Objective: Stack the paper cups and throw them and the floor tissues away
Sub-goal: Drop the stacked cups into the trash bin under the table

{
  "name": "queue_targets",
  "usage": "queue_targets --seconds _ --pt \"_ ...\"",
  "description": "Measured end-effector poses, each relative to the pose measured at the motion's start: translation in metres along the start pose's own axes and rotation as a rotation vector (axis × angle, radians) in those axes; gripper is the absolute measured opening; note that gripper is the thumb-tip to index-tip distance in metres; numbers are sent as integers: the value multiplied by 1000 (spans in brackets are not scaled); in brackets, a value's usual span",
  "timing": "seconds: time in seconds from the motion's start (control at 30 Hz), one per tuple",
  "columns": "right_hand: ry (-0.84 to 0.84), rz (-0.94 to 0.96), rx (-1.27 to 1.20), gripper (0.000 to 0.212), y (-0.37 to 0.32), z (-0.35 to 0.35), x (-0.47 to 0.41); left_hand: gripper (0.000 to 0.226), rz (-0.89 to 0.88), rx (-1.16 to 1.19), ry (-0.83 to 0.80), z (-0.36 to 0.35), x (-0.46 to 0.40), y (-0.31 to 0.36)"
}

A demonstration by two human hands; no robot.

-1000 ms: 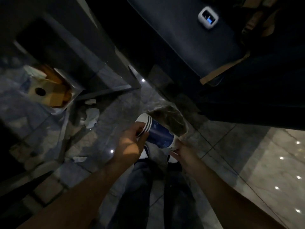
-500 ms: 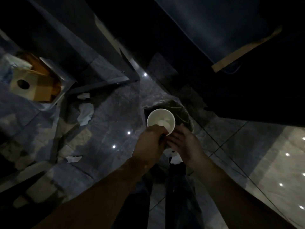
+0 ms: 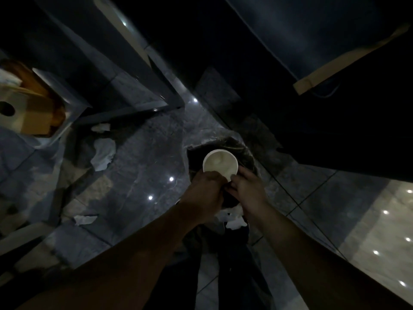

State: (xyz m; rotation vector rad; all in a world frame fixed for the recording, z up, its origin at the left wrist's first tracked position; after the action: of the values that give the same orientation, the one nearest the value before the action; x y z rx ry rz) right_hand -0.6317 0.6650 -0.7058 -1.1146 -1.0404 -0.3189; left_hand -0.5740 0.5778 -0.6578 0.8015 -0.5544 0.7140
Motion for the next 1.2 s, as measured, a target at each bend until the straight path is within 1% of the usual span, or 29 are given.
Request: queue_targets --seconds 0.1,0.17,0.23,0.3,0.37,0.43,0.5,0.57,0.63,0.7,0.8,0.83,0.87,0.9,0.97,1.0,1.07,1.13,1.2 --pt "-3 -5 24 26 4 3 -7 49 -10 -73 26 -10 -7 -9" --pt "5 -13 74 28 5 9 -7 49 -15 -63 42 -9 -4 -8" --pt "16 -18 95 24 3 13 -2 49 -20 -26 88 -3 4 -4" --pt "-9 -6 155 19 -2 15 6 39 -14 31 146 6 14 -1" --pt "-43 36 259 17 -9 17 15 28 29 87 176 12 25 -5" --pt "-66 94 366 17 -18 19 25 22 78 126 247 22 37 -11" --pt "-107 205 505 24 -33 17 36 17 132 203 327 34 52 -21" --pt "-159 344 683 25 -52 10 48 14 184 276 374 42 66 -31" --pt "-200 462 799 28 -66 3 61 14 227 306 416 48 81 -40" --pt "-267 573 897 29 -76 -8 75 20 256 246 466 53 96 -45" --pt "-388 761 1029 22 -89 -28 96 26 287 133 549 57 116 -47" --pt "-438 818 1064 17 -93 -35 105 29 306 104 558 57 124 -48" --pt "-489 865 1111 18 -94 -42 112 34 334 71 543 54 130 -50" --pt "-534 902 1184 30 -93 -48 120 43 366 43 526 51 138 -52" --pt "-634 948 1350 60 -88 -60 135 61 427 44 504 45 157 -59" --pt "-697 964 1426 70 -85 -66 142 69 462 63 490 42 167 -63" --pt "-822 982 1563 82 -77 -76 157 81 554 127 449 31 187 -75" --pt "-882 1018 1675 88 -73 -85 172 89 648 201 419 17 209 -90" --pt "-924 1033 1762 92 -69 -96 184 91 694 262 456 10 233 -102"
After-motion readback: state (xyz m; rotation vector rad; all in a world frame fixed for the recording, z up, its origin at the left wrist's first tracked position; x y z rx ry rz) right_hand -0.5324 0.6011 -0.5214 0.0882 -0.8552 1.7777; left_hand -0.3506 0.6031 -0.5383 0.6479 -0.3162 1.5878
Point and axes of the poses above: each hand's wrist, its own x-axis away from the middle knuckle, its own z-axis out of the back of the hand, y = z × x, the point moved 10 cm from there along -x, towards the middle knuckle, and after that the axes turned 12 degrees about z, right-handed, at the moved point
